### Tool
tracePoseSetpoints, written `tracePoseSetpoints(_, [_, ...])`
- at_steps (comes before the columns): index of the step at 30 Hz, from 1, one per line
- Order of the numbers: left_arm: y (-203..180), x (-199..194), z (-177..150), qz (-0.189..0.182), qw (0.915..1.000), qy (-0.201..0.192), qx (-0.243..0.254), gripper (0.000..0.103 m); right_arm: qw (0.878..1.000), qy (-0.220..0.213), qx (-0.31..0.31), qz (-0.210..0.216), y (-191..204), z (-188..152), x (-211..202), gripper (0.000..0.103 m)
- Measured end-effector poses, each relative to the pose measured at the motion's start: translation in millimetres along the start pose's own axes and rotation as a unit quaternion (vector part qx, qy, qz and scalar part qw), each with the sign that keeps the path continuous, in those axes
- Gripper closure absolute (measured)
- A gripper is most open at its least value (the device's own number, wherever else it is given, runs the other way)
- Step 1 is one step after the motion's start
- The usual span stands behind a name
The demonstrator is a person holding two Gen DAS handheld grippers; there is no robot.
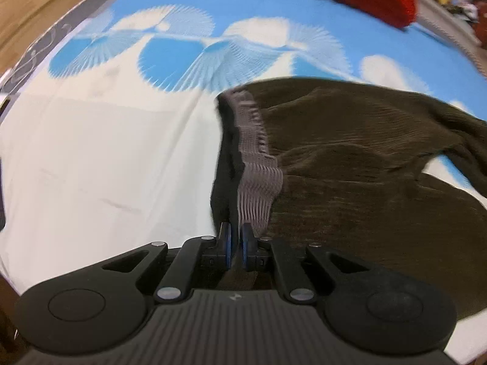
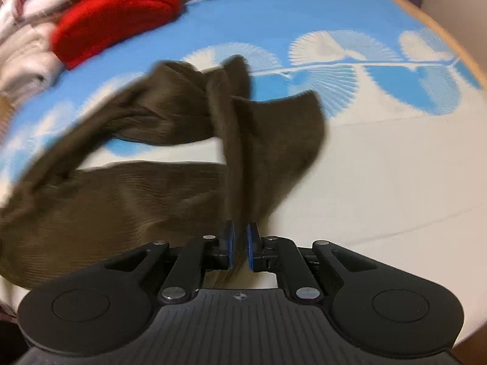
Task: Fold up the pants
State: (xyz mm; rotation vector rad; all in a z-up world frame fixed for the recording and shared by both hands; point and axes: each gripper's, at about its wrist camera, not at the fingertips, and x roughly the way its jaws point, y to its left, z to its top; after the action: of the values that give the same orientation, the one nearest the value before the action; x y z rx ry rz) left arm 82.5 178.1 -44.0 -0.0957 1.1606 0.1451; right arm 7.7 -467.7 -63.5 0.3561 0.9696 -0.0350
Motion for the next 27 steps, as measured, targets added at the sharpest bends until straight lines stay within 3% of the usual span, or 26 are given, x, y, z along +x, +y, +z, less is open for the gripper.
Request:
tracePoseSetpoints(2, [3, 2, 5, -0.01, 0.9997, -0.003, -0.023, 0.093, 0.998, -0.043, 0.035, -0.004, -12, 7, -7, 0.092])
tracePoseSetpoints(4, [-1, 3, 10, -0.02, 0.9989, 0.0, -0.041, 0.08, 0.994, -0.074, 0.079, 0.01, -20, 13, -8, 0.089])
tracePoseSetpoints(6, [-5, 10, 14, -0.025, 0.9986, 0.0, -0.046, 0.056, 0.991, -0.091, 0.097, 0.013, -20, 19, 0, 0.083])
tracePoseSetpoints(7, [-7, 14, 13, -0.022, 0.9987, 0.005, -0.046, 0.049, 0.991, -0.097, 0.091, 0.01, -16, 24, 8, 0.08])
tracePoseSetpoints(9, [-11, 23, 16, -0.023, 0.9985, 0.015, -0.047, 0.048, 0.993, -0.098, 0.072, 0.001, -5, 32, 27, 0.068])
tracePoseSetpoints(15, [0, 50, 16, -0.017, 0.9965, 0.053, -0.062, 0.032, 0.995, -0.073, 0.071, -0.002, 13, 54, 81, 0.058])
tracePoseSetpoints(20, [5, 63, 14, -0.016, 0.9959, 0.073, -0.052, 0.031, 0.997, -0.047, 0.051, -0.018, 35, 67, 115, 0.058])
tracePoseSetpoints(22, [2, 67, 12, -0.021, 0.9958, 0.079, -0.041, 0.031, 0.998, -0.046, 0.04, -0.025, 41, 68, 121, 0.075])
tracePoseSetpoints(23, [0, 70, 10, -0.021, 0.9957, 0.084, -0.034, 0.031, 0.998, -0.047, 0.037, -0.029, 43, 69, 122, 0.09])
tracePoseSetpoints(27, [-8, 71, 5, -0.01, 0.9965, 0.083, -0.003, 0.033, 0.994, -0.091, 0.049, -0.036, 37, 69, 95, 0.092])
